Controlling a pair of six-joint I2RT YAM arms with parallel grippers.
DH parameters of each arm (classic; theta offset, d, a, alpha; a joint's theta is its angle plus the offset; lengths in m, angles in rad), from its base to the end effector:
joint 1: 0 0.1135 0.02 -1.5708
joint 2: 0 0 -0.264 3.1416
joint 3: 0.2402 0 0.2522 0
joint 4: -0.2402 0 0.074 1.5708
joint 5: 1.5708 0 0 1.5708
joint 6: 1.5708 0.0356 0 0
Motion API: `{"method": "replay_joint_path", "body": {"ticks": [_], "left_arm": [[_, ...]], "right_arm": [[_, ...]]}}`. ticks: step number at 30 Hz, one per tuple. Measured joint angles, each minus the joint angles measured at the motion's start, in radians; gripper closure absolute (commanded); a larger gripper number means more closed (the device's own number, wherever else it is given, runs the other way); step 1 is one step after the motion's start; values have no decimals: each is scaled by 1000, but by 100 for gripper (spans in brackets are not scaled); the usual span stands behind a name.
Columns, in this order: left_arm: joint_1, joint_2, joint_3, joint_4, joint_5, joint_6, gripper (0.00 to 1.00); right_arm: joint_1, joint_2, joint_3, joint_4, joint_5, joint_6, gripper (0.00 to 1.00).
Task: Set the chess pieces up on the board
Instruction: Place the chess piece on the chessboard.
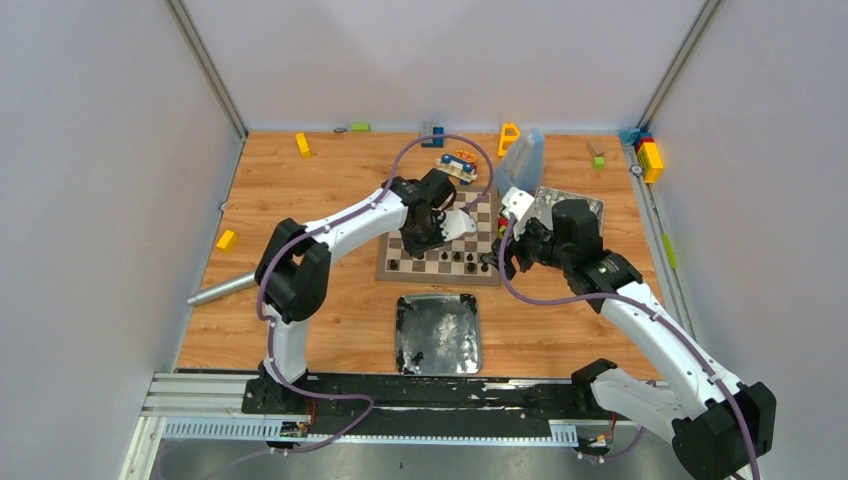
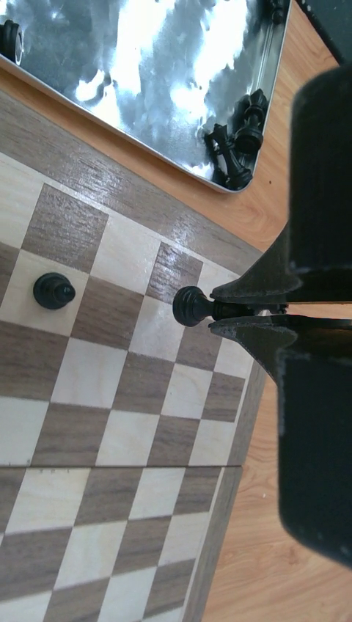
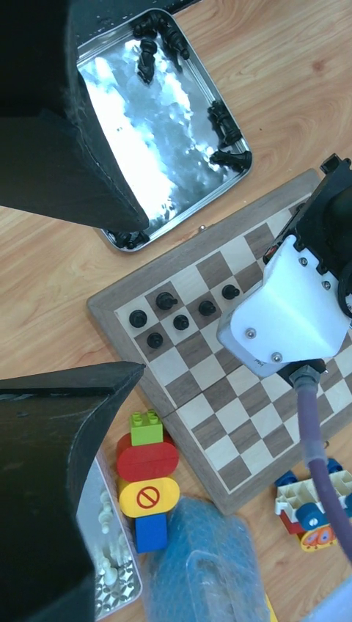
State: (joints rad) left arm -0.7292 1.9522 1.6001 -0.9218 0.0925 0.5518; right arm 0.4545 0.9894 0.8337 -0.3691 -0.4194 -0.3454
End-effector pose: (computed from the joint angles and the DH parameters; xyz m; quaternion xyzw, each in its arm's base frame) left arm 0.2968 -0.2696 0.2257 0.5959 0.7880 -0.0586 0.1431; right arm 0.1899 0.1089 0.3020 -0.4257 0.7400 0.2067 0.4780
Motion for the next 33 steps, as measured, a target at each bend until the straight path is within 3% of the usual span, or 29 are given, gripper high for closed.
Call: {"method": "replay_joint_path", "body": {"ticks": [9,33], "left_arm": [[-32,96,66,-89,-47,-25,96],[-49,142,140,-175,-48,-33,84]], "right_arm": [[-5,0,-3,-16,-1,0,34],[-6,0,-18,-22,-9,0,35]]}}
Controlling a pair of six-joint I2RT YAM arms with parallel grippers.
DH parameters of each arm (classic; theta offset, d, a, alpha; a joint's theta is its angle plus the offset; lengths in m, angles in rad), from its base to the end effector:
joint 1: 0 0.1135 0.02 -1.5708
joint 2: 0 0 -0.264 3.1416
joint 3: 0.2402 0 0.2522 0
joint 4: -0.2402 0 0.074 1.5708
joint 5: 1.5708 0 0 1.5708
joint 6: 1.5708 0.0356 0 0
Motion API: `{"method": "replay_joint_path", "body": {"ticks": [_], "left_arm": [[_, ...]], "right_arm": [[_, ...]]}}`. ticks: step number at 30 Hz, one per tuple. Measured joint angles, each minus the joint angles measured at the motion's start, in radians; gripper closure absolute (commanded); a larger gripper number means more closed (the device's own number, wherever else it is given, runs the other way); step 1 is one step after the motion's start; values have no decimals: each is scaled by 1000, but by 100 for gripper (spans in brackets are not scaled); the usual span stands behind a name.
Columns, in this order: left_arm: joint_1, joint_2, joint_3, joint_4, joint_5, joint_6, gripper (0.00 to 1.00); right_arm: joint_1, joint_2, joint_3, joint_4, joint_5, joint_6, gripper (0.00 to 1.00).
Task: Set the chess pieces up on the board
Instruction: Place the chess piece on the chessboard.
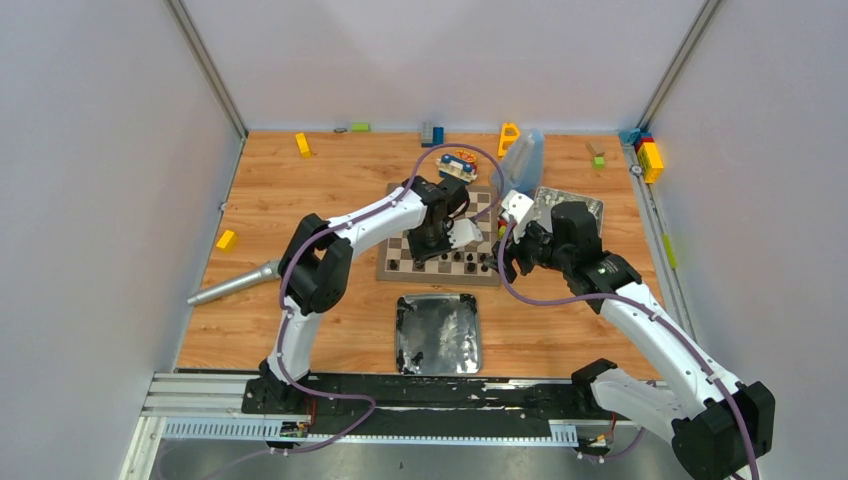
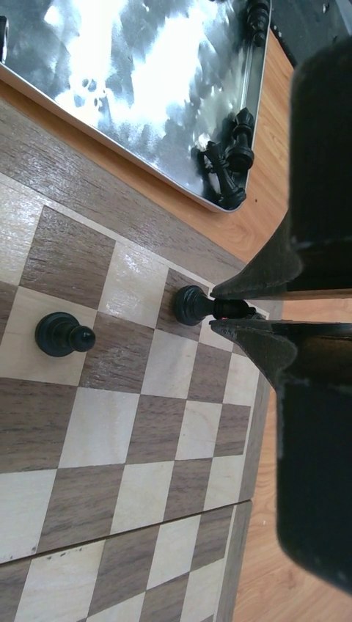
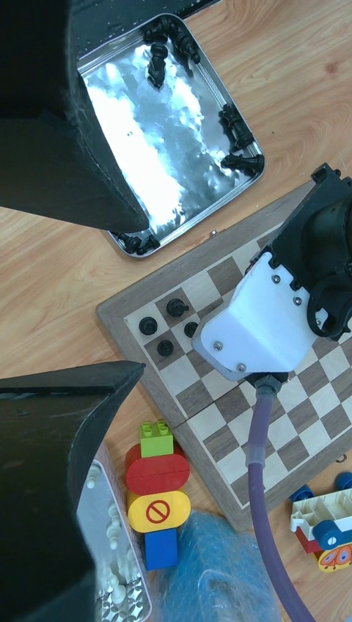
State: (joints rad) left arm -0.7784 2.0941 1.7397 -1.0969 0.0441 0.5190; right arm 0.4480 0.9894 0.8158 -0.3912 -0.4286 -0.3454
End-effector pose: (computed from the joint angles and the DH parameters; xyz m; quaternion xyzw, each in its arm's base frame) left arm 0.2948 -0.2929 0.2046 0.6040 0.7945 -0.0296 0.0564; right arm 0.1887 0.1071 0.2940 -0.4253 0.7500 0.2102 0.4609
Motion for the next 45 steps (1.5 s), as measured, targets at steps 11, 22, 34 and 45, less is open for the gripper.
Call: {"method": "replay_joint_path", "body": {"ticks": [11,22,34,45], "left_arm": [[-2,29,36,-16,-1,-8,82],[-5,29,36,-29,-1,-17,79],[-5,29,37,-26,-13,-41,54],[-5,5,19,12,-20,-50,27]], "right_arm": [[0,0,0,-1,0,0,35],[-1,0,0,-1,-1,0,35],[-3,0,-1,-3,-10,0,35],[-3,0,-1,-23,-39,-9,35]]}}
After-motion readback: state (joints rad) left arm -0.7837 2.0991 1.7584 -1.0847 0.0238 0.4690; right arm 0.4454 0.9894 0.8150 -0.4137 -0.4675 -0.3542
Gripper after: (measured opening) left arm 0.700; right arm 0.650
